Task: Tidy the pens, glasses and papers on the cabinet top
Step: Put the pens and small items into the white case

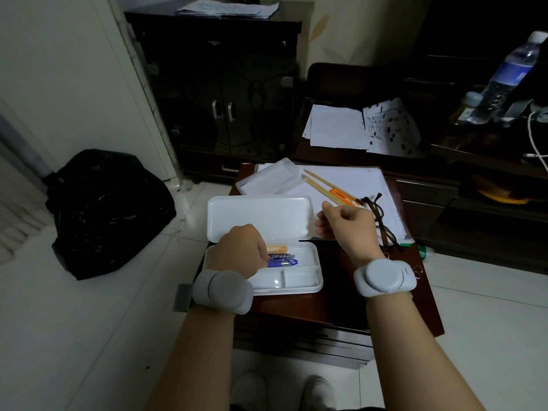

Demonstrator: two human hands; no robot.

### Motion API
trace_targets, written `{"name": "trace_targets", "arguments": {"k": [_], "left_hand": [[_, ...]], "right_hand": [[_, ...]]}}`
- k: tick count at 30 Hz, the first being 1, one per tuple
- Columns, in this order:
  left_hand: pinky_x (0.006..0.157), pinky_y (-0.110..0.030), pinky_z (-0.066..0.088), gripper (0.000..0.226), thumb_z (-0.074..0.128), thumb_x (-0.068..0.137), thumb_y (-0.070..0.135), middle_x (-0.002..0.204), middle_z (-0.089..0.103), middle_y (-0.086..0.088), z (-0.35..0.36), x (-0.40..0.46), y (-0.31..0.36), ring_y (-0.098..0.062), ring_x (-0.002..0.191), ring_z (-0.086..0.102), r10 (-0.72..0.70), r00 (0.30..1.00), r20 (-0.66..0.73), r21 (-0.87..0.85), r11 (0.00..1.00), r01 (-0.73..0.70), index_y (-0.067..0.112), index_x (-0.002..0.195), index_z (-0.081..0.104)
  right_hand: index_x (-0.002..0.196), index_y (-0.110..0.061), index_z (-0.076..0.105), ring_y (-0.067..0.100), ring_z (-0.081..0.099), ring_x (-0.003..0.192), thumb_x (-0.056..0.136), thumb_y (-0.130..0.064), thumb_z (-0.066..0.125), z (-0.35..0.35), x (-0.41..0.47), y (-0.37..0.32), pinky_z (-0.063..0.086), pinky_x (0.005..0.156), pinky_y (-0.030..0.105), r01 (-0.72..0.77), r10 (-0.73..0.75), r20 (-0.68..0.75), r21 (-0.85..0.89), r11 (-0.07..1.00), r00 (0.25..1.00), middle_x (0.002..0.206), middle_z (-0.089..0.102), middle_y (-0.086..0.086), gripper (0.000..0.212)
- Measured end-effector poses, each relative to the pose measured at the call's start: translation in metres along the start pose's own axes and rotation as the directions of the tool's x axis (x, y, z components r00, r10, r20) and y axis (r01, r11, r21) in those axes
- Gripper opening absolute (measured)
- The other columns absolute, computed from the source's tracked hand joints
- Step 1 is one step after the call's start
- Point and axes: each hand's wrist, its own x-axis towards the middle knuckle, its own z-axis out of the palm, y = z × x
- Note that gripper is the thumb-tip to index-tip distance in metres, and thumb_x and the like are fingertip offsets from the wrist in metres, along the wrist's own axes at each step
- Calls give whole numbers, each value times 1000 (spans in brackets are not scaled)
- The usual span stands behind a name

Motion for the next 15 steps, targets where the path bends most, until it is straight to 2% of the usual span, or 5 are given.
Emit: {"name": "trace_targets", "arguments": {"k": [5,7,11,15], "left_hand": [[82,-41,55,5,77,72,18,86,71,-1,-2,0,2,-21,85,64,-10,1000,8,6,1000,9,22,72,74],[80,-39,56,5,78,72,22,85,71,-3,-3,0,6,-21,82,65,-19,999,26,-9,1000,19,19,73,74],[74,-32,52,20,77,75,30,83,70,-7,-3,-3,14,-22,81,64,-14,1000,12,-31,999,15,11,78,73],[74,-31,50,16,76,76,22,78,62,-2,-1,-6,17,-22,83,62,28,1000,-8,-44,999,-28,9,84,69]], "right_hand": [[72,-3,66,19,61,57,93,-22,57,1,-1,0,57,63,28,-2,2,17,-16,1000,1000,66,65,11,30],[70,-4,65,18,60,55,93,-21,56,2,-1,1,55,59,26,-5,6,35,-29,1000,999,65,65,10,30],[68,-6,65,15,60,50,93,-22,57,4,0,3,51,53,23,-7,10,51,-70,998,999,62,65,7,31],[69,-5,64,14,59,49,93,-22,57,4,0,4,52,52,22,-13,17,57,-77,997,998,62,65,7,30]]}}
